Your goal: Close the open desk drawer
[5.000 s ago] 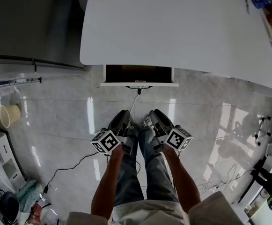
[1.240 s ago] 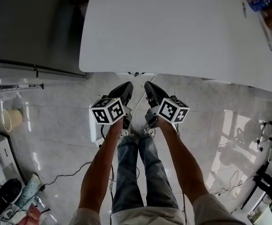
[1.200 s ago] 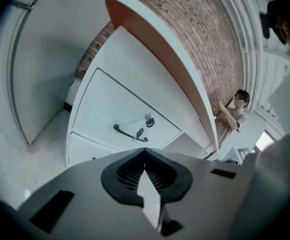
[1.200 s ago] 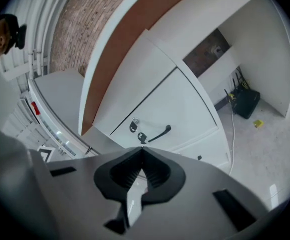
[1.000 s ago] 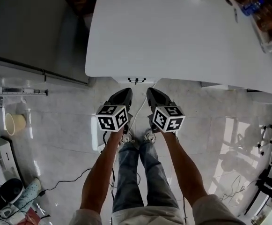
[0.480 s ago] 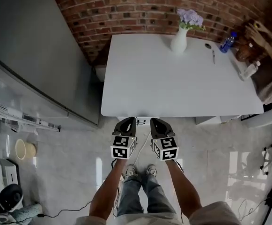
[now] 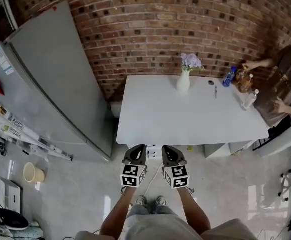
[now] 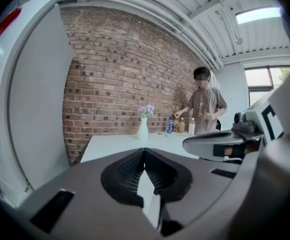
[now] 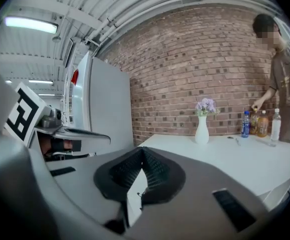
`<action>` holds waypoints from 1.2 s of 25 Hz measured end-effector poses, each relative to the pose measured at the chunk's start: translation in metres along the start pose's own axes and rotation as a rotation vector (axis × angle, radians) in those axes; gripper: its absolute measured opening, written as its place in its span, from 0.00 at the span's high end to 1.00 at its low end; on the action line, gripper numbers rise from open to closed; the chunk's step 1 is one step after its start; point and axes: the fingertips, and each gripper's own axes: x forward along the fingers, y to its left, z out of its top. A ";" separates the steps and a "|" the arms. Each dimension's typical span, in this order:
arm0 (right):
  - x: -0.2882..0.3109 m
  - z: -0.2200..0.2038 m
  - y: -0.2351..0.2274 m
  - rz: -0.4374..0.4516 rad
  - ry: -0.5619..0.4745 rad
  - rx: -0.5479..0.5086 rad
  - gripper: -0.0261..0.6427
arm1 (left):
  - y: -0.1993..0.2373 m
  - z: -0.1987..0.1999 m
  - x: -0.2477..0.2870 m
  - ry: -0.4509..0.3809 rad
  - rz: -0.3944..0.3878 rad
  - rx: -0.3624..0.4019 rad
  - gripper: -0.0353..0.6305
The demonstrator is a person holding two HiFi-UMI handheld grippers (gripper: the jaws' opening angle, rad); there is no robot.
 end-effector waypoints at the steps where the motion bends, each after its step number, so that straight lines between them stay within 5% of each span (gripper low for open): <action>1: -0.009 0.008 0.001 -0.001 -0.009 0.004 0.94 | -0.005 0.007 -0.007 -0.006 0.003 0.008 0.93; 12: -0.061 0.039 0.021 0.046 -0.045 -0.028 0.94 | -0.044 0.032 -0.048 -0.030 0.032 -0.002 0.93; 30: -0.158 -0.003 0.107 0.043 -0.003 -0.014 0.94 | -0.071 -0.010 -0.177 -0.014 0.072 0.005 0.93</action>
